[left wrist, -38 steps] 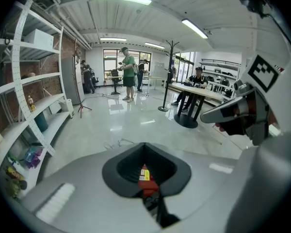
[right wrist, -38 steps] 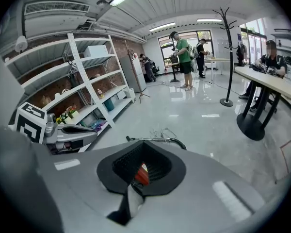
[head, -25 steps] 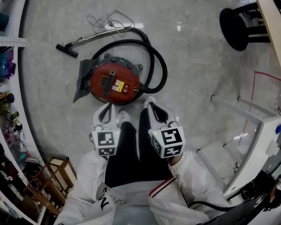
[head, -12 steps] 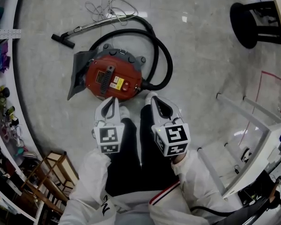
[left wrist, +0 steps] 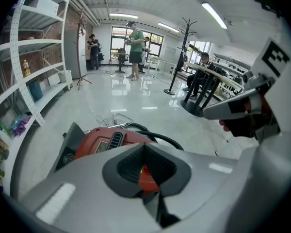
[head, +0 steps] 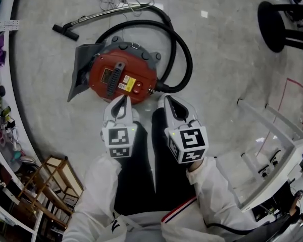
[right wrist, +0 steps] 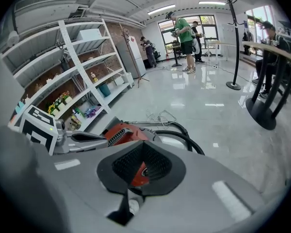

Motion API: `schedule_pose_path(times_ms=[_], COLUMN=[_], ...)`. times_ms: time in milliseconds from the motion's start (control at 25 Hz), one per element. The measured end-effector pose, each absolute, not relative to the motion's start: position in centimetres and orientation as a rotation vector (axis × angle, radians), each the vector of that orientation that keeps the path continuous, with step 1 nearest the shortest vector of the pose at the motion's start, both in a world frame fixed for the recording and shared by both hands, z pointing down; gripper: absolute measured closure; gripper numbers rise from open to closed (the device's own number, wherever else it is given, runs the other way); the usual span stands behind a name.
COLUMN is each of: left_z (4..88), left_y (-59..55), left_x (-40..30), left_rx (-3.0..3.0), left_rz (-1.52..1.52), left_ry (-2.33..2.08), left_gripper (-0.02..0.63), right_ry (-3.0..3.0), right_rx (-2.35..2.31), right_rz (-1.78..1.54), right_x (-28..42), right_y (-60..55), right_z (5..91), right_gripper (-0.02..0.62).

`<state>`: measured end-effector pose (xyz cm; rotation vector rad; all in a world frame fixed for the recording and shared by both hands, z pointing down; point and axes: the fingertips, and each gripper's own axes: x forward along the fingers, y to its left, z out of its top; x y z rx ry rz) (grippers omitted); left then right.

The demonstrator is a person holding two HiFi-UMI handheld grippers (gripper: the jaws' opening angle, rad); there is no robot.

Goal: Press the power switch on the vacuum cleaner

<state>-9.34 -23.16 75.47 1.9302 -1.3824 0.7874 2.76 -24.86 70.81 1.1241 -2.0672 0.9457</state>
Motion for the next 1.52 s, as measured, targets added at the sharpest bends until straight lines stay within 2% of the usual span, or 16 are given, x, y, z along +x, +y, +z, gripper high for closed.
schedule_pose_path(times_ms=[1520], left_z=[84.1], left_y=[-22.2], left_x=[-7.2], left_rx=[1.802], left_rz=[0.882], left_ry=[-1.267], left_gripper=[0.606], right_ry=[-2.012], right_rx=[1.183], right_rz=[1.007], right_x=[3.7], right_y=[-25.0], right_z=[73.9], right_gripper=[0.594])
